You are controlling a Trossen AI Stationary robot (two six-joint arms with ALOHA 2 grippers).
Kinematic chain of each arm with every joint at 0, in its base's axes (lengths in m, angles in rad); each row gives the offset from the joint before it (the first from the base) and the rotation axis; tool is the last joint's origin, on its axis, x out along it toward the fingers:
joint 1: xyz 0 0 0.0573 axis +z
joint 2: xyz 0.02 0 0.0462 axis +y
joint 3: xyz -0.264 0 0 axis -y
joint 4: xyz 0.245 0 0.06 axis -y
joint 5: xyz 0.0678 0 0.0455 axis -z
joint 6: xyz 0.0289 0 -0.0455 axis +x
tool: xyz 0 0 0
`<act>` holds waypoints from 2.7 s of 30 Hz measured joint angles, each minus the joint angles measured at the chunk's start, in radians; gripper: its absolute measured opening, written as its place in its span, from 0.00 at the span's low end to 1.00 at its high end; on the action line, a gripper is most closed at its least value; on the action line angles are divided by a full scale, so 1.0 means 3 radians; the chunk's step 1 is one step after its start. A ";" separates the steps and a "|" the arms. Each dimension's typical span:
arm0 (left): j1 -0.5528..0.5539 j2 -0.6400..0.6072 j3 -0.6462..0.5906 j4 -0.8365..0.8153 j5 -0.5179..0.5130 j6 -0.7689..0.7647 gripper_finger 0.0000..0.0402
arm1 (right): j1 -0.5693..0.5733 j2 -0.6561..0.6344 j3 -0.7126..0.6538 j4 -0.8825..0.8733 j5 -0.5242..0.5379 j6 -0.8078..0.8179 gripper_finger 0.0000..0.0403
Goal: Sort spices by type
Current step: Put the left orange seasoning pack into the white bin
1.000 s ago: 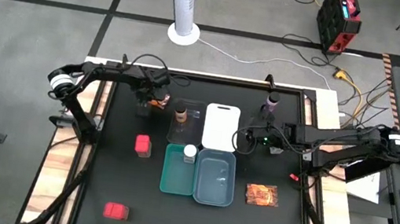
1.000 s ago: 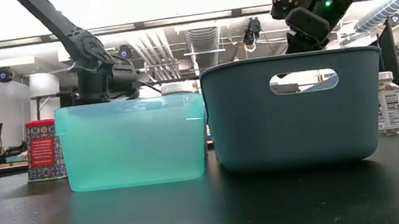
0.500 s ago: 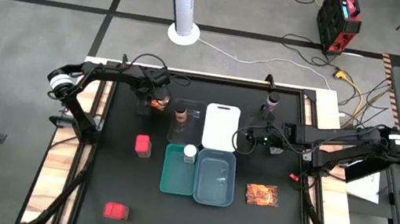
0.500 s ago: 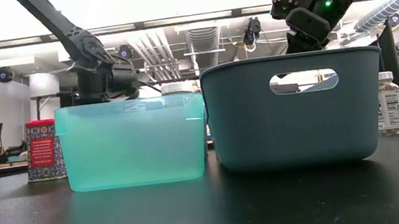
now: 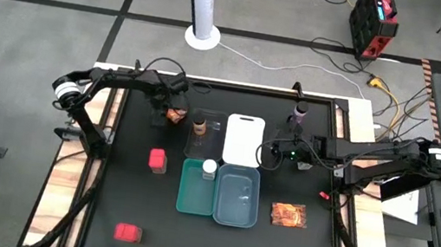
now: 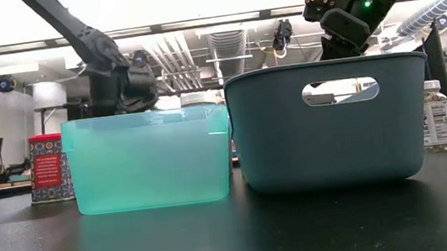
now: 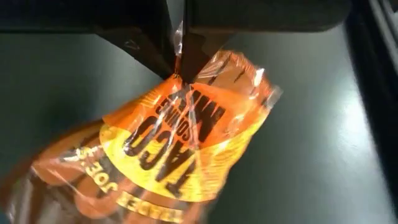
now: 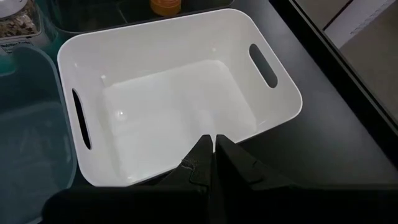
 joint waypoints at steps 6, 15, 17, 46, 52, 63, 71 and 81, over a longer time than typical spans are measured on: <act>0.0000 -0.0231 0.0181 -0.0014 -0.0016 -0.0112 0.00 | 0.0000 0.0000 0.0000 0.0012 0.0000 0.0000 0.03; -0.0016 -0.0883 0.0217 -0.0010 -0.0261 -0.0287 0.00 | 0.0000 0.0000 -0.0001 0.0051 0.0000 -0.0003 0.03; -0.0061 -0.1049 0.0216 -0.0003 -0.0204 -0.0329 0.00 | 0.0000 0.0000 -0.0004 0.0110 0.0000 -0.0030 0.03; -0.2073 -0.1032 0.0215 0.1331 -0.2236 -0.1569 0.00 | 0.0116 0.0003 0.0157 0.1863 -0.0022 0.0500 0.05; -0.2097 -0.0783 0.0312 0.1534 -0.2278 -0.1604 0.00 | 0.0061 0.0006 0.0196 0.1866 -0.0031 0.0888 0.24; -0.2316 -0.0280 0.0859 0.1526 -0.2343 -0.1548 0.00 | -0.0038 0.0302 0.0351 0.2189 -0.0028 0.1164 0.60; -0.2384 -0.0025 0.1162 0.1287 -0.2561 -0.1541 0.00 | -0.0038 0.0489 0.0494 0.2182 -0.0029 0.1141 0.61; -0.2421 -0.0039 0.1199 0.1325 -0.2312 -0.1549 0.00 | -0.0118 0.0654 0.0571 0.2200 -0.0025 0.1144 0.53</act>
